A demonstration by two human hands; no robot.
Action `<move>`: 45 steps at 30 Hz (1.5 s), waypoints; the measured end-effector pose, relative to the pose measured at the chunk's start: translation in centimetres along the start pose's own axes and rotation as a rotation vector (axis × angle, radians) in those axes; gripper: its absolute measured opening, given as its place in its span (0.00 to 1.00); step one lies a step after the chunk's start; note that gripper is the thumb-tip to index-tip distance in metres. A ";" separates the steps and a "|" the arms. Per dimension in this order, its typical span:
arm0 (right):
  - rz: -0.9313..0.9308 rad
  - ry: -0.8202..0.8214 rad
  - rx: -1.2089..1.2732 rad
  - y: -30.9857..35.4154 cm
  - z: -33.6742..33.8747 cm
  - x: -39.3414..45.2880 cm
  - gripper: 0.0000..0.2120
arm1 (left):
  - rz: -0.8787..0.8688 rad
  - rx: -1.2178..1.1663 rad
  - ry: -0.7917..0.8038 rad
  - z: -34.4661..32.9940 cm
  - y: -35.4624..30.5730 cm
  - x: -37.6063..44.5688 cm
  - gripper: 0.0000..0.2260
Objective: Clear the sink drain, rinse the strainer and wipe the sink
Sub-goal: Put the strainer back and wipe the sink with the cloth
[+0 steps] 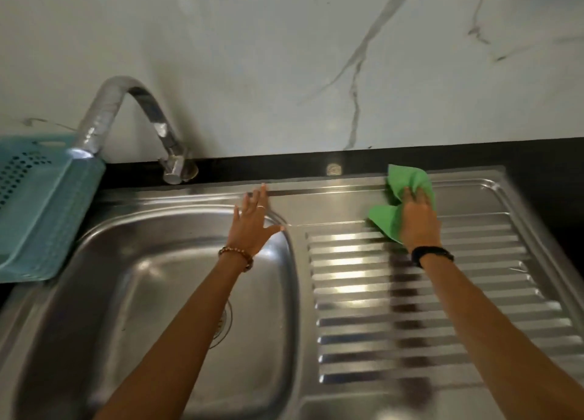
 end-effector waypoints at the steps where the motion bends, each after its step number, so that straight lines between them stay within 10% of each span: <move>1: -0.023 0.008 0.037 -1.4 0.5 0.5 0.28 | 0.022 -0.075 -0.001 -0.2 0.2 0.0 0.39; 18: 0.634 0.164 0.201 21.7 -5.6 -11.8 0.30 | 0.203 0.042 0.069 0.7 1.1 -0.1 0.49; 28: 0.291 0.056 0.142 6.3 -2.0 -3.7 0.24 | 0.134 0.318 0.106 -0.1 -0.4 -0.8 0.43; 36: -0.109 0.076 0.199 -6.0 2.0 2.3 0.24 | -0.067 -0.057 0.064 -1.8 -6.9 2.5 0.40; 45: 0.501 0.148 0.220 9.2 -1.8 -4.0 0.30 | 0.011 -0.104 0.312 -8.5 -8.6 2.3 0.60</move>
Point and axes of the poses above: each hand's wrist, its own x-axis towards the middle knuckle, its own z-axis out of the back of the hand, y = z × x, the point moved 9 cm from there along x, towards the middle knuckle, and after that the axes turned 14 degrees about -z, right-handed, at the moved point
